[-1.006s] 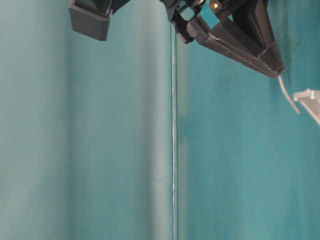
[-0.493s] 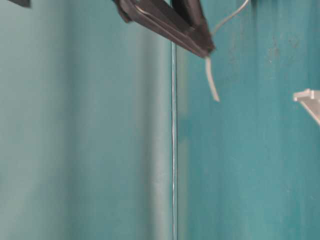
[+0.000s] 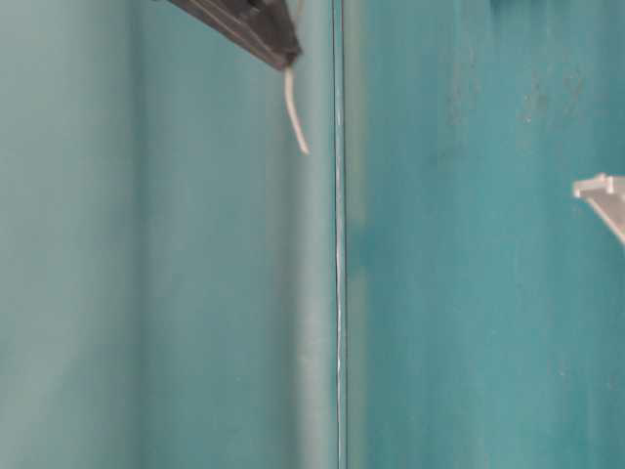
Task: Insert the wire into the hole on the right side and pull it with the left arm.
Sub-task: 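Close the right gripper on the white wire and lift it, then carry the wire down to the rail, aligning its tip with the white bracket hole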
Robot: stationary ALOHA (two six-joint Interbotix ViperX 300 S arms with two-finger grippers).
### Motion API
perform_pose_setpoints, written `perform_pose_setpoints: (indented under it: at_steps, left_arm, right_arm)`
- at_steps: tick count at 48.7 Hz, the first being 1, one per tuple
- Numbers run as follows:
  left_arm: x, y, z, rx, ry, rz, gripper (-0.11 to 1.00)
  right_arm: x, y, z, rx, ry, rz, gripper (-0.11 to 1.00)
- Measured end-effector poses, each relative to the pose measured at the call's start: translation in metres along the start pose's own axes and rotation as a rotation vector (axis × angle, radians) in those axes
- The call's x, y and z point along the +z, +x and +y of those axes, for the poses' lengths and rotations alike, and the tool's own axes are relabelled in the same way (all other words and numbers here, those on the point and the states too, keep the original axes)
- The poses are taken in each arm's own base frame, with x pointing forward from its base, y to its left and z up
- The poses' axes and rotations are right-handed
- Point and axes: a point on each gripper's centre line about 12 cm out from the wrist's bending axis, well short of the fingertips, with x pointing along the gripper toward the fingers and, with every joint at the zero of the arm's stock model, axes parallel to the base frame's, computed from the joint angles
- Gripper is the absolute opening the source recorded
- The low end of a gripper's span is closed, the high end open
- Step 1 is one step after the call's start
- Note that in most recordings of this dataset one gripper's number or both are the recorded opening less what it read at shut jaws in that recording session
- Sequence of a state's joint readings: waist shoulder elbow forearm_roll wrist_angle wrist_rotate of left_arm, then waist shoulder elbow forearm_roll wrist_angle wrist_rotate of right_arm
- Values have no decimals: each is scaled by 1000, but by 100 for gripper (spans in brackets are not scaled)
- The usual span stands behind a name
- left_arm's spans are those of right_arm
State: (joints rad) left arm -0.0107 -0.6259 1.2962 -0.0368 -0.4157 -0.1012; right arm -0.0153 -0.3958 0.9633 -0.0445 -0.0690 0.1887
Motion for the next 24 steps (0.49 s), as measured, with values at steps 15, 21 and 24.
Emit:
perform_pose_setpoints:
  at_steps: [15, 21, 24]
  left_arm:
    - [1, 1, -2, -11, -11, -11, 61]
    - [-3, 5, -4, -17, -39, -8, 61]
    - [-6, 9, -3, -15, -46, -2, 61]
  right_arm:
    - [-20, -15, -3, 1, 36, -8, 4]
    - [-35, -18, -5, 11, 66, -40, 4]
    - [-41, -20, -4, 24, 64, -66, 4]
